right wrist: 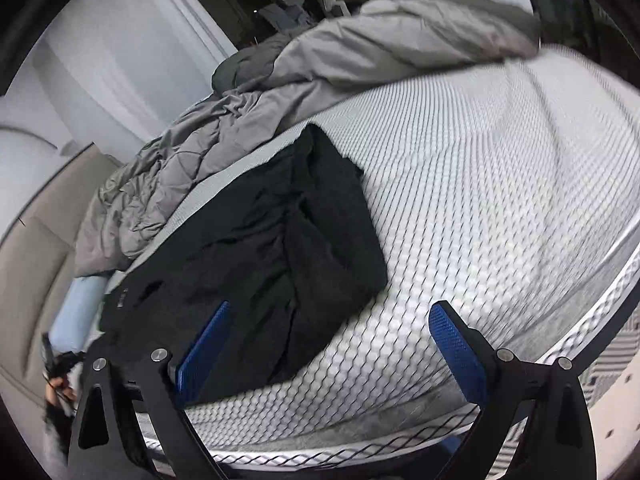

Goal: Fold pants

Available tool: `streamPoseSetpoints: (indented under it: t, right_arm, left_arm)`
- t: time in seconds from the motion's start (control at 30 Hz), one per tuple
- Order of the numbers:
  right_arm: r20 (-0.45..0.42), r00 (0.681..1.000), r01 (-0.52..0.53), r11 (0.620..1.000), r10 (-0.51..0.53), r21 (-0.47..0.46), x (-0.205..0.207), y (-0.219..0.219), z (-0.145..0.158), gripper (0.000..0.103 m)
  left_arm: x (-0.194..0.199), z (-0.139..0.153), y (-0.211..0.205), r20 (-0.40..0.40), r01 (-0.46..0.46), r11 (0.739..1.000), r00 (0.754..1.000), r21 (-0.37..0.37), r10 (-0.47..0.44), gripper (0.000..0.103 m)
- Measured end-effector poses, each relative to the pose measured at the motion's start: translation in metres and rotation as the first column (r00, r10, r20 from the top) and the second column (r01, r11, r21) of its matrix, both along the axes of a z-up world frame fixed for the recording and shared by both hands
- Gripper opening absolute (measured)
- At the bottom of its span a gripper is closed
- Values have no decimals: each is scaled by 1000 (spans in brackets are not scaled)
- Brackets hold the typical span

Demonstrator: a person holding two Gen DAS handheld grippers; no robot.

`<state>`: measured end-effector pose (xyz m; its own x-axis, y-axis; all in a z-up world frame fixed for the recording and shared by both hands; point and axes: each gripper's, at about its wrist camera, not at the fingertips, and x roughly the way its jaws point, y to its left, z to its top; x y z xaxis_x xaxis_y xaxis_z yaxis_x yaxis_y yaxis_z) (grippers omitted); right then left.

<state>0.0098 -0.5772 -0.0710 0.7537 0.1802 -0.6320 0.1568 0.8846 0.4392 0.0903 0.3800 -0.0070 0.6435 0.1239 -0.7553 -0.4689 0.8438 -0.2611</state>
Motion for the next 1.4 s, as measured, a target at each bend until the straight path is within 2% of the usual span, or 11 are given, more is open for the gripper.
streamPoseSetpoints:
  t: [0.23, 0.3, 0.4, 0.57, 0.67, 0.77, 0.97, 1.03, 1.13, 1.27, 1.4]
  right_arm:
    - [30, 1000, -14, 967, 7, 256, 34, -2, -41, 79]
    - [12, 1000, 13, 959, -17, 282, 43, -3, -46, 31]
    - [55, 998, 1, 983, -11, 181, 30, 4, -27, 15]
    - [41, 995, 92, 993, -95, 76, 7, -16, -24, 17]
    - [-39, 994, 103, 984, -98, 144, 12, -24, -38, 29]
    - [25, 994, 99, 983, -104, 152, -2, -22, -31, 48]
    - [41, 997, 60, 979, -69, 193, -9, -22, -36, 48]
    - [44, 998, 45, 978, -55, 206, -1, -16, -39, 48]
    - [39, 998, 38, 971, -48, 238, 14, -11, -44, 48]
    - [53, 996, 56, 983, -67, 176, 19, -3, -43, 16]
    - [112, 990, 61, 981, -83, 185, -12, -17, -39, 13]
  left_arm:
    - [-88, 11, -12, 100, -42, 991, 993, -127, 55, 80]
    - [-114, 9, -20, 118, -53, 986, 990, -161, 73, 80]
    - [-139, 5, -13, 120, -63, 979, 989, -192, 87, 80]
    - [-164, -5, -20, 93, -50, 979, 993, -198, 69, 80]
    - [-162, -13, -30, 97, -5, 969, 995, -248, 30, 78]
    - [-156, -18, -43, 121, 54, 960, 992, -275, -21, 66]
    - [-114, -40, -47, 103, 33, 933, 995, -359, 5, 35]
    - [-101, -46, -43, 106, -11, 922, 993, -387, 56, 10]
    - [-95, -46, -39, 137, -31, 919, 986, -394, 92, 3]
    - [-111, -40, -27, 178, -69, 924, 973, -376, 145, 0]
    - [-125, -46, -21, 161, -58, 932, 979, -358, 123, 0]
